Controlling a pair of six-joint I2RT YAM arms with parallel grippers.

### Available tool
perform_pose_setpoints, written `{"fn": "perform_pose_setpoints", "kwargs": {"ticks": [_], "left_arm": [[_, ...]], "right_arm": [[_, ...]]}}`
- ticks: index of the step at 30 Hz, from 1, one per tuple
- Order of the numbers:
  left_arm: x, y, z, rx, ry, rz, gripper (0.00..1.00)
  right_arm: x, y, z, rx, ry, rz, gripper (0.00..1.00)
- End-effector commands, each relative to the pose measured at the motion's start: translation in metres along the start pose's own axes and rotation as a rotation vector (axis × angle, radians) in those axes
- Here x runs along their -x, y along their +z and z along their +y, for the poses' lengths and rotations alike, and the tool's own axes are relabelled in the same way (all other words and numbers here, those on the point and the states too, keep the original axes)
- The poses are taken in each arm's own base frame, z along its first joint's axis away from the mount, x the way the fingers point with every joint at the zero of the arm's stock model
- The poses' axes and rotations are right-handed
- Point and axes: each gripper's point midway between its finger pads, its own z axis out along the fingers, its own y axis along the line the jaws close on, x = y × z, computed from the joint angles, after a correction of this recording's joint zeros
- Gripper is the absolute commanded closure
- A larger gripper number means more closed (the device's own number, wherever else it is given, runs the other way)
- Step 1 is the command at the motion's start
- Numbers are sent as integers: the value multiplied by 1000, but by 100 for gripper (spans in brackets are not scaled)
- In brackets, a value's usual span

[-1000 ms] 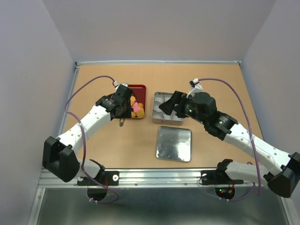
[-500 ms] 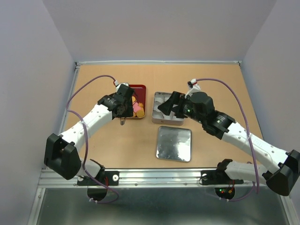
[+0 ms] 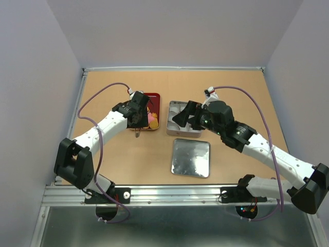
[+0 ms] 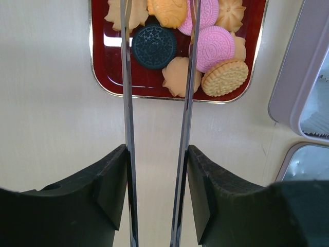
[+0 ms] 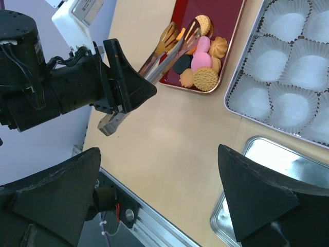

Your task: Pack the cookies

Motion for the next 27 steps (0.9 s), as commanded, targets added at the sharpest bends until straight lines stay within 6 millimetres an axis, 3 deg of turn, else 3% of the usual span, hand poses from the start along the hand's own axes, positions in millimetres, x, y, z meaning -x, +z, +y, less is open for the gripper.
{"fn": "perform_pose_setpoints", "kwargs": {"ticks": [1, 19, 27], "left_arm": [[22, -8, -11, -43, -23, -54, 43], [15, 2, -9, -19, -8, -20, 54], [35, -21, -9, -23, -14, -63, 55]], "right_arm": [[2, 1, 0, 8, -3, -7, 0], [-1, 6, 0, 4, -7, 9, 0], [0, 5, 0, 4, -3, 5, 0]]}}
